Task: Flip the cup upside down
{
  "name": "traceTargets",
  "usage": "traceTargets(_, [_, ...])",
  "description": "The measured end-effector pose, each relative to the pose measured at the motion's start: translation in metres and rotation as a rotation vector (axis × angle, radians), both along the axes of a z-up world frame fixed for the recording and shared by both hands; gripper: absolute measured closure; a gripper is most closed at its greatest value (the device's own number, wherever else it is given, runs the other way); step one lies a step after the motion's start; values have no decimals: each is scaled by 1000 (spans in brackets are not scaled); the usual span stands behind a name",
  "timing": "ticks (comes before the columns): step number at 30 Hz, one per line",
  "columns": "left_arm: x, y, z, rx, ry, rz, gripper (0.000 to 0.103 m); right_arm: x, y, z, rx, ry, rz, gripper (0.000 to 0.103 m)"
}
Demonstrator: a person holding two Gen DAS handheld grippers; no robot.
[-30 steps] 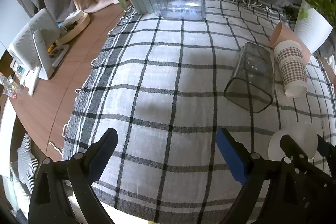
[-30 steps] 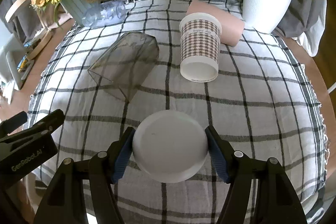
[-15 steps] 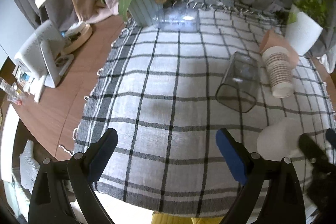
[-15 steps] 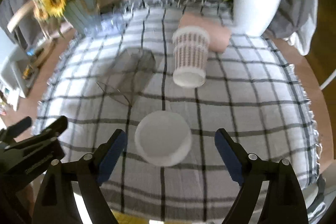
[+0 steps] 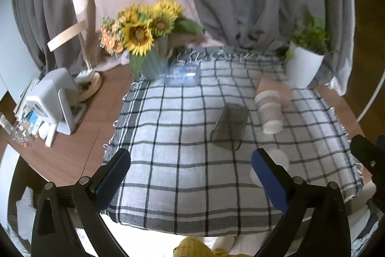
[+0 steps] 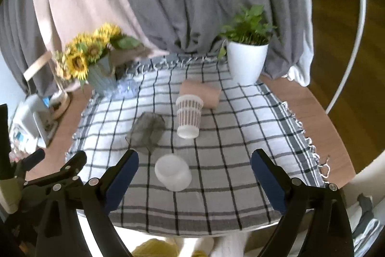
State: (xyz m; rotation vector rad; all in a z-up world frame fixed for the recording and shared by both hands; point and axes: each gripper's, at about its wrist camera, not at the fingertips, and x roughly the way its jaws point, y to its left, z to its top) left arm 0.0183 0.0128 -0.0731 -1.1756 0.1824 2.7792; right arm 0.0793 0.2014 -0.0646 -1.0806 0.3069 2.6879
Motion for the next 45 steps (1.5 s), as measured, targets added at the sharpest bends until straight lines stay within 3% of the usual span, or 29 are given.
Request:
traceTargets(13, [13,5,14,16,44,-8,0,15,3,8,2,37,-8,7])
traceTargets(45, [16,11,14,18,46,-12,0,19,6,11,9,42,-3,7])
